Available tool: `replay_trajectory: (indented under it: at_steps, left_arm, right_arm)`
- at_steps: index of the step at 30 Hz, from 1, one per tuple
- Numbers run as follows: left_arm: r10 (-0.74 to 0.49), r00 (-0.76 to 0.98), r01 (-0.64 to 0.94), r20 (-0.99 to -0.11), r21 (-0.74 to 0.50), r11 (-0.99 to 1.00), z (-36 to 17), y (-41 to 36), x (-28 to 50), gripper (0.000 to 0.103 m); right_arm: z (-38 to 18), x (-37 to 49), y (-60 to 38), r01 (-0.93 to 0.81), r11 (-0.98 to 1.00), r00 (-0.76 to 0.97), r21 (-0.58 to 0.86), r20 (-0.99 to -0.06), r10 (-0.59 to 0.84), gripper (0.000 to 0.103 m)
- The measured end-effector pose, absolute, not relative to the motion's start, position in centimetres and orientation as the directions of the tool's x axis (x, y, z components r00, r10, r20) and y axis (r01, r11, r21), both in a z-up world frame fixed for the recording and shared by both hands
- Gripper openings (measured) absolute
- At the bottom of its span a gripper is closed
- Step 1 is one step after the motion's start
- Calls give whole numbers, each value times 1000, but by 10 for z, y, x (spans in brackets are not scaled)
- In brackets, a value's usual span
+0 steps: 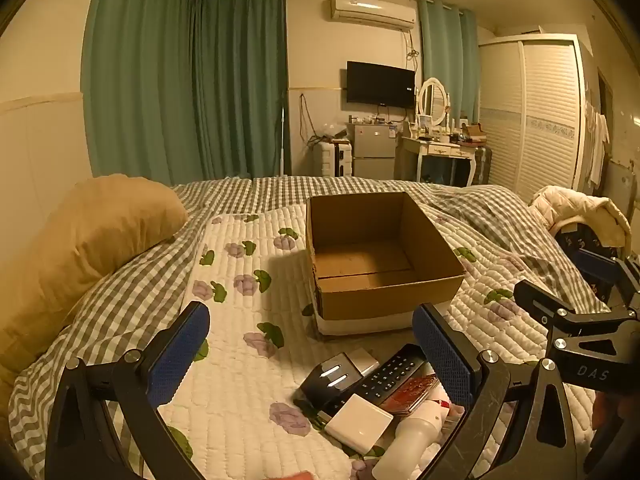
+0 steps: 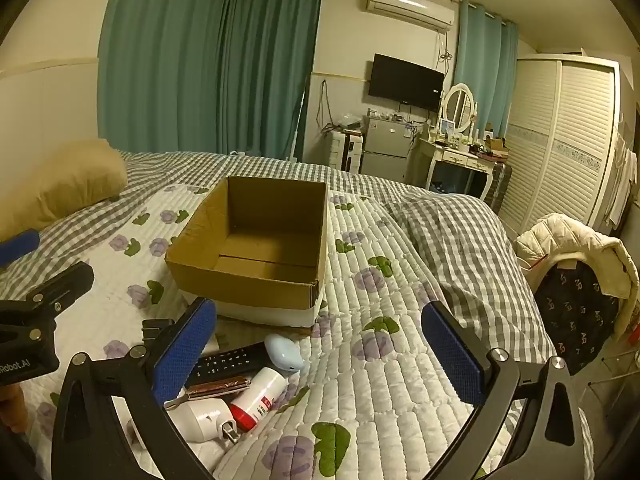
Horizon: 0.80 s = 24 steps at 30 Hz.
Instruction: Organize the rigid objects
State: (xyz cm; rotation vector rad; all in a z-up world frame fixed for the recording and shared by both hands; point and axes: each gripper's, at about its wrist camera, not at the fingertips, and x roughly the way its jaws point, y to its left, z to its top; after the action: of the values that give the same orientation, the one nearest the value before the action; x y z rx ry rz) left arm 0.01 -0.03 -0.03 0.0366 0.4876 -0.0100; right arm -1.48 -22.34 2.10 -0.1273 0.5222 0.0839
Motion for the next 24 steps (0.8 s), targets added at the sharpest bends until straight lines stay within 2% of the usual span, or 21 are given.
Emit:
replay_trajectory:
  at_steps: [24]
  left_arm:
    - [0,884,13,-467,25,1000,-4,2,1,103]
  right_arm:
    - [17,-11,-222,-120,988,855,-102,-516,50,103]
